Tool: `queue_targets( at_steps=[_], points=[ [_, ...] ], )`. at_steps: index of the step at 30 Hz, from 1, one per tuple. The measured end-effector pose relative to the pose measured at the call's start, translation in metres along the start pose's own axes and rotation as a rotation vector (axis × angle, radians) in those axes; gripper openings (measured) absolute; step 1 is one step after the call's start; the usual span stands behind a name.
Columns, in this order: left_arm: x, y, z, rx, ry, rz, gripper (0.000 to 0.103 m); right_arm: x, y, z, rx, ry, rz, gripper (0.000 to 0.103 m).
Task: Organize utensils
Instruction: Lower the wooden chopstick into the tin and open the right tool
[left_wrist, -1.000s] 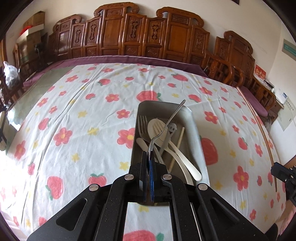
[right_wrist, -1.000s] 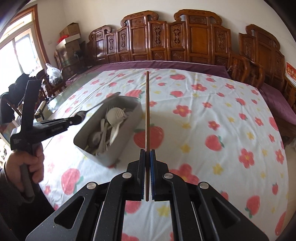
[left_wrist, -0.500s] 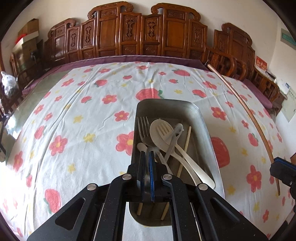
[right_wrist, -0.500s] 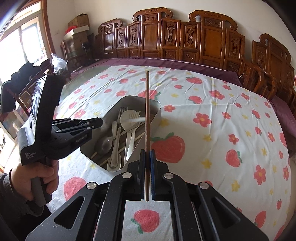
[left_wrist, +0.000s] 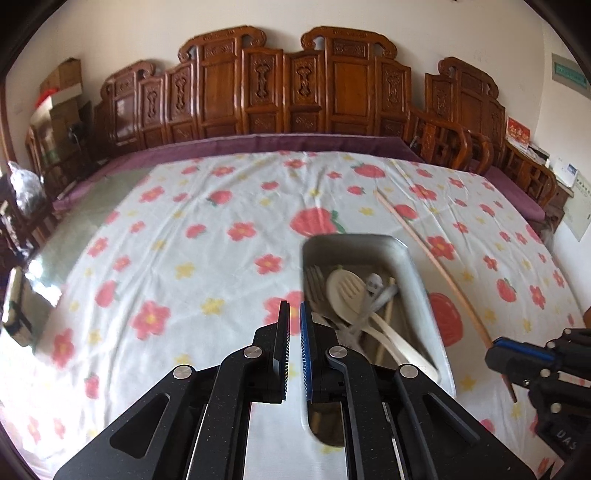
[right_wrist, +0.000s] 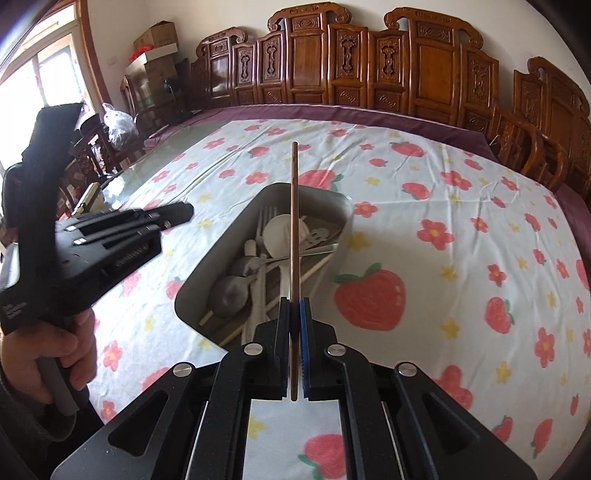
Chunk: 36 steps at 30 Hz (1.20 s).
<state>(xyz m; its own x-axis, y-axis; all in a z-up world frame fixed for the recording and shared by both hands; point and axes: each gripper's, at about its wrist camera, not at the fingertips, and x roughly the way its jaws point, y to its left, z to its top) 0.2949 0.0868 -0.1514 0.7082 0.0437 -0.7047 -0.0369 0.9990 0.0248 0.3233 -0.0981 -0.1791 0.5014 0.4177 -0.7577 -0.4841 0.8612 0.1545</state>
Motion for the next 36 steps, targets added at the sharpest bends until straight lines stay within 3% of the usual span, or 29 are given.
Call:
queue_targets(
  at_steps=[3,5,6,15,25,29,36],
  points=[
    [-0.005,0.012,0.005,-0.004,-0.012,0.013,0.006,0.013,0.007,0.004,0.006,0.022,0.011,0.006],
    [-0.008,0.018,0.006,-0.007,-0.018,0.013,0.018,0.021,0.013,0.006,0.006,0.034,0.015,0.006],
    [-0.009,0.021,0.007,-0.010,-0.023,0.014,0.019,0.024,0.015,0.006,0.006,0.038,0.016,0.006],
    [-0.019,0.041,0.013,-0.030,-0.038,0.003,0.019,0.056,0.027,0.013,0.018,0.085,0.019,0.006],
    [-0.018,0.044,0.012,-0.037,-0.036,-0.001,0.019,0.075,0.029,0.009,0.024,0.152,-0.037,0.006],
    [-0.018,0.043,0.012,-0.034,-0.034,-0.006,0.019,0.071,0.027,0.011,0.036,0.116,0.014,0.007],
    [-0.018,0.038,0.010,-0.022,-0.032,-0.009,0.019,0.050,0.022,0.009,0.010,0.061,0.006,0.007]
  ],
)
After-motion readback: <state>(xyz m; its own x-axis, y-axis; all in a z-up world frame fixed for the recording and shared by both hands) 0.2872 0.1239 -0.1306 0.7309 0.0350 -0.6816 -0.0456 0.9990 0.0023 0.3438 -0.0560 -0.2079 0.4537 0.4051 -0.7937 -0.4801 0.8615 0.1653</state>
